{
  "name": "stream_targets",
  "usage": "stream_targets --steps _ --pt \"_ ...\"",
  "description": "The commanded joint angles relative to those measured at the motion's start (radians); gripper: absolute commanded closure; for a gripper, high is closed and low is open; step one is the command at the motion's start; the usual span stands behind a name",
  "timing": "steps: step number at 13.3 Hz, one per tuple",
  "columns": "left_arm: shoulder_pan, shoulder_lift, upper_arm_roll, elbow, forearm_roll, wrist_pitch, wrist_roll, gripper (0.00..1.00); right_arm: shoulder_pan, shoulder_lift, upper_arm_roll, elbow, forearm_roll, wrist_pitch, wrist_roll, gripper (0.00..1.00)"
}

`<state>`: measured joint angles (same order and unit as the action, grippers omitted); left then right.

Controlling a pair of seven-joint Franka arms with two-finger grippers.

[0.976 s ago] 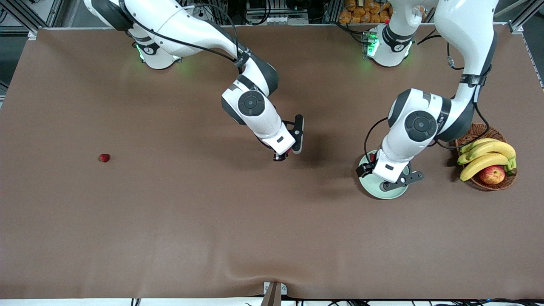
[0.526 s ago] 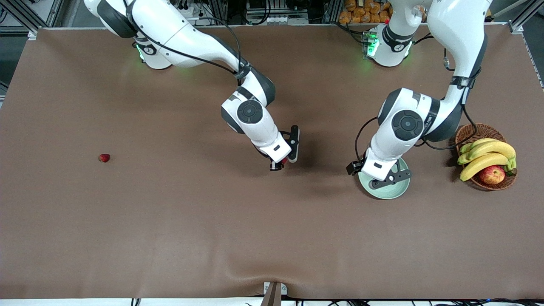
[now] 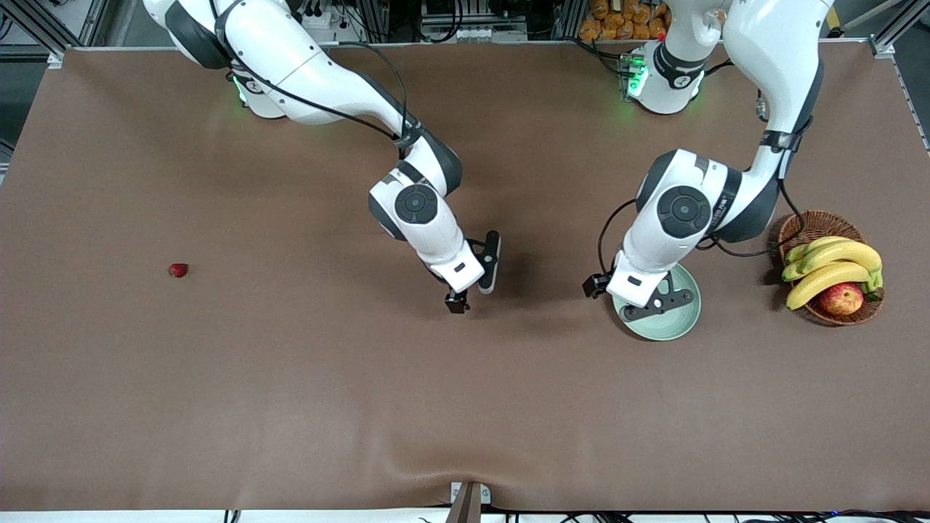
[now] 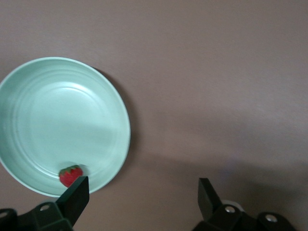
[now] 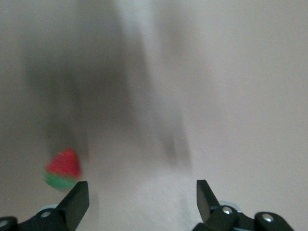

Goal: Collect all strawberries into plate
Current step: 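Lower the second strawberry onto mid-table and open the right gripper, then reach the left gripper to the strawberry while the right gripper reaches the last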

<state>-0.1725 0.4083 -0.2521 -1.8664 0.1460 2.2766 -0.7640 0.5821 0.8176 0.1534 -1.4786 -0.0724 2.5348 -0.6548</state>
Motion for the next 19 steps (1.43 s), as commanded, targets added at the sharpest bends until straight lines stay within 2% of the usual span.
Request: stream_targets --steps 1,4,7,9,13,17,19 --pt "-0.057 0.049 0.001 0.056 0.006 -0.02 -0.075 0.0 -0.017 -0.023 -0.043 0.009 -0.023 -0.014 0.055 0.0" --pt "-0.186 0.165 0.002 0.194 0.007 -0.02 -0.275 0.0 -0.077 -0.057 -0.106 0.003 -0.018 -0.056 0.069 0.0" --pt "-0.252 0.242 0.002 0.286 0.006 -0.02 -0.391 0.0 -0.201 -0.074 -0.123 0.003 -0.02 -0.109 0.061 0.0" --pt "-0.291 0.291 0.002 0.338 0.006 -0.02 -0.548 0.0 -0.292 -0.078 -0.121 0.003 -0.02 -0.125 0.063 0.0" --pt "-0.363 0.331 0.014 0.366 0.012 -0.02 -0.88 0.0 -0.434 -0.089 -0.123 -0.003 -0.02 -0.129 0.069 0.0" --pt "-0.389 0.379 0.017 0.391 0.015 -0.017 -1.078 0.0 -0.58 -0.121 -0.123 -0.009 -0.02 -0.217 0.07 0.0" --pt "-0.392 0.4 0.024 0.391 0.018 -0.011 -1.149 0.1 -0.632 -0.132 -0.136 -0.023 -0.021 -0.225 0.072 0.0"
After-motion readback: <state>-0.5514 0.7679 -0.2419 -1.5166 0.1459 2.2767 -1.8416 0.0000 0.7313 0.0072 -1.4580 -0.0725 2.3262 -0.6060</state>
